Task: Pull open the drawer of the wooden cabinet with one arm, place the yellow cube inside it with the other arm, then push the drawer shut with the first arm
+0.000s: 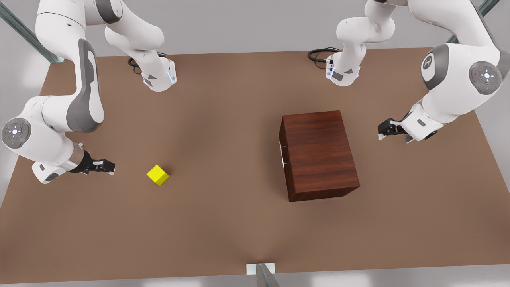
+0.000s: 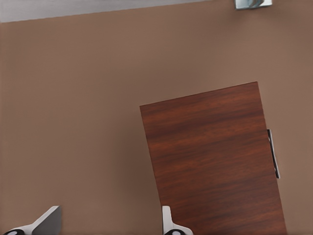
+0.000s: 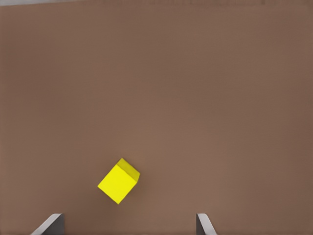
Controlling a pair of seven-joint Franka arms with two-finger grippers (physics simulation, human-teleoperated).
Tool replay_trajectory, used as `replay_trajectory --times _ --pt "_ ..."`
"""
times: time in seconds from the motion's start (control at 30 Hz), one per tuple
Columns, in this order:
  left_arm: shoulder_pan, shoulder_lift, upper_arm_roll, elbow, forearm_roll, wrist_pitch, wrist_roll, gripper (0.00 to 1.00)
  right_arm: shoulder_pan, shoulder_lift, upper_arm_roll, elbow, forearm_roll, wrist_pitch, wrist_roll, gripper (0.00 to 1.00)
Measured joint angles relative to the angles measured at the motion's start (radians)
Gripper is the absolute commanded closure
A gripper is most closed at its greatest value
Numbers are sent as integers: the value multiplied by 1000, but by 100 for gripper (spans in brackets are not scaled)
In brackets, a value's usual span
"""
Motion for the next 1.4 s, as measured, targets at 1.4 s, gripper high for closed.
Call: replay_trajectory --times 1.4 --pt "-727 558 -5 155 478 139 -938 0 63 56 5 -425 59 462 675 0"
